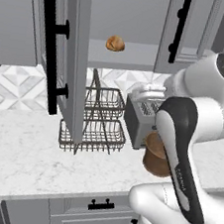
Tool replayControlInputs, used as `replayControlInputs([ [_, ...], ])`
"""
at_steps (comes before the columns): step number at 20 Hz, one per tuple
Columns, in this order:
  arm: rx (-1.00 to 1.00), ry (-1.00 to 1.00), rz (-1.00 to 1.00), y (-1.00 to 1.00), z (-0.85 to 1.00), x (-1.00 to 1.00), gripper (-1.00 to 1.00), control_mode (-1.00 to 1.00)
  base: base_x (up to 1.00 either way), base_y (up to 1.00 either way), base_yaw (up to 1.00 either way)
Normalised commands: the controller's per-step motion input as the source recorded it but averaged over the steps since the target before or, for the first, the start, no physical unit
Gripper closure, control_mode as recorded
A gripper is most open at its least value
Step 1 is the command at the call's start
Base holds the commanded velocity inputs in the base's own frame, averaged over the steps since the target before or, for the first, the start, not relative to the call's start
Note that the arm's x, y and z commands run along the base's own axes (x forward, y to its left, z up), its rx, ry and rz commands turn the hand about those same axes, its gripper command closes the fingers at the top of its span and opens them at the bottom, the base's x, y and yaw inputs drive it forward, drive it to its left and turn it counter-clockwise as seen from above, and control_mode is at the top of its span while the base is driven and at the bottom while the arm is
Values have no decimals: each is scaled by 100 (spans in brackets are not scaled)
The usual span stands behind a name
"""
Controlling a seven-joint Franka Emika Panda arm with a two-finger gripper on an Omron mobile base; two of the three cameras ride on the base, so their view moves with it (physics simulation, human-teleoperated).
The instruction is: Open the cabinet, pick up the bread from the cabinet and place it in the basket. Then move the basket to the dining counter.
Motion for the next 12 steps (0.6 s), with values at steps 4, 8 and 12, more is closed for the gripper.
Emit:
replayControlInputs([
  [4, -19, -30, 7, 0, -1, 57, -100, -100, 0, 0, 0],
  [8, -9, -2, -3, -41, 12, 45, -100, -100, 0, 0, 0],
  [12, 12, -2, -7, -46, 80, 22, -100, -100, 0, 0, 0],
])
